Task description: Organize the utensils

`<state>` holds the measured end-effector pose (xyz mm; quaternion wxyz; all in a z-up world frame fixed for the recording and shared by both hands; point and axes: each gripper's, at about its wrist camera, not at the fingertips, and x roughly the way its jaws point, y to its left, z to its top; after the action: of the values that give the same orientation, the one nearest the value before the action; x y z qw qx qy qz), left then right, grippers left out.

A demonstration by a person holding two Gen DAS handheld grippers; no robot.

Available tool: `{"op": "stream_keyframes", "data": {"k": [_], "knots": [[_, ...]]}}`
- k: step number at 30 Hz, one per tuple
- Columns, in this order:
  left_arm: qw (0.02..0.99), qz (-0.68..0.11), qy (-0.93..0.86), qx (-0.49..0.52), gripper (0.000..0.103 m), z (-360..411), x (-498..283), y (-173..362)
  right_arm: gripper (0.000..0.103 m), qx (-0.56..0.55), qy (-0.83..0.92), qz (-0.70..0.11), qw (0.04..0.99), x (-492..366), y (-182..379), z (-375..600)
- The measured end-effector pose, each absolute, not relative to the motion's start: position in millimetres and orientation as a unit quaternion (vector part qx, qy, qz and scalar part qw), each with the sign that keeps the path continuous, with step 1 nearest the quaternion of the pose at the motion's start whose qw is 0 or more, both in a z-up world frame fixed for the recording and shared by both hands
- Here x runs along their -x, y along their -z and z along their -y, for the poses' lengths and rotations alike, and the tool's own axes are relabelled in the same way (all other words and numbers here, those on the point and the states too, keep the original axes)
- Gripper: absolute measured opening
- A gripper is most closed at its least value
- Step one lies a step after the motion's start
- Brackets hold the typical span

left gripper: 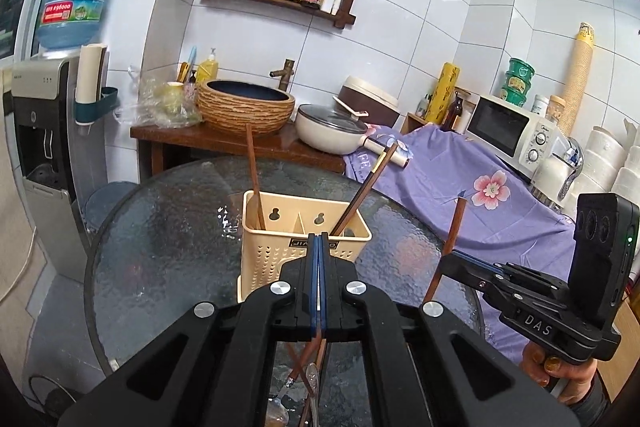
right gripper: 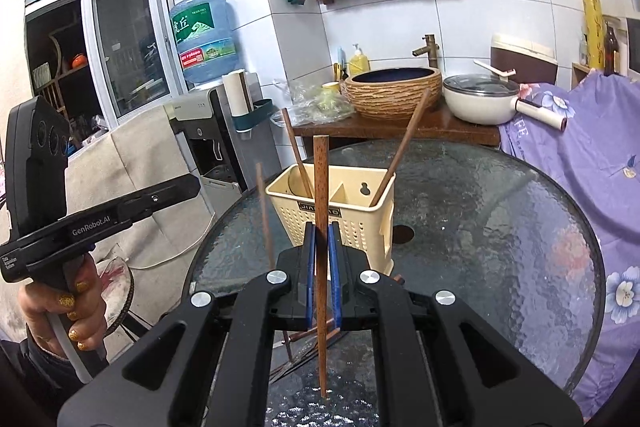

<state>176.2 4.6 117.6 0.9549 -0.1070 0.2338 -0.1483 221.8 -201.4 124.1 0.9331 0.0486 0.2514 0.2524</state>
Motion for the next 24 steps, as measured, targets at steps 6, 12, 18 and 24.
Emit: {"op": "stream_keyframes", "data": {"k": [6, 12, 18, 24], "knots": [[0.954, -0.241, 0.137, 0.110, 0.000, -9.5, -180.7, -112.7, 0.007, -0.045, -0.247, -0.257, 0.933, -224.6, -119.9, 199.8], [0.951, -0.281, 0.066, 0.107, 0.050, -39.4, -202.1, -84.8, 0.007, -0.047, -0.234, -0.272, 0.932, -230.7, -106.8, 205.1], [0.928, -0.367, -0.005, 0.068, 0.064, -54.2, -243.7, -30.4, 0.007, -0.048, -0.217, -0.271, 0.937, -235.9, -96.4, 209.3], [0.898, -0.436, -0.039, 0.045, 0.063, -51.5, -291.0, 18.5, 0.007, -0.040, -0.216, -0.264, 0.939, -231.9, -96.1, 207.3]]}}
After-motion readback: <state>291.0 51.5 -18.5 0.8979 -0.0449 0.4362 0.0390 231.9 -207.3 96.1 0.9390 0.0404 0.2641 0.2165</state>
